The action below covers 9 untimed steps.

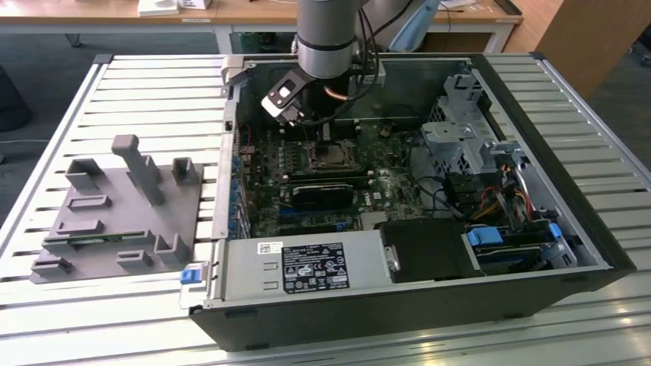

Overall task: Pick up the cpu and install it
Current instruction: 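Close the cpu cover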

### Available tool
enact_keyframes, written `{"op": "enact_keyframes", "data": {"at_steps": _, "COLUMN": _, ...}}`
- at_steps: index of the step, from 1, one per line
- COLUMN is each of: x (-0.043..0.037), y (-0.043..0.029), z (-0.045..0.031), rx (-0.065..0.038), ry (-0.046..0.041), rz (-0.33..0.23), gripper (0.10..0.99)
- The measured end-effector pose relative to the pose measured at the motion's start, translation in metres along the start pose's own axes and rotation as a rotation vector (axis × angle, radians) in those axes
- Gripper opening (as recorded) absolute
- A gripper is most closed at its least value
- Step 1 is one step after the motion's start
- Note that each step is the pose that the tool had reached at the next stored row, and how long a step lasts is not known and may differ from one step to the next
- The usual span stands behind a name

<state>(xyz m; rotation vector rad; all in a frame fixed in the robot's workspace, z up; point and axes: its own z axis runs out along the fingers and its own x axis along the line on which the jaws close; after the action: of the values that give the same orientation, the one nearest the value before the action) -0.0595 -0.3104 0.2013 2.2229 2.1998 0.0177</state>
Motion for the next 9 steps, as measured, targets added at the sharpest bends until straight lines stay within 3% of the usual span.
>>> {"op": "enact_keyframes", "data": {"at_steps": 9, "x": 0.0002, "y": 0.0052, "z": 0.0021, "rx": 0.002, "ry": -0.0003, "rz": 0.000, "gripper": 0.106}}
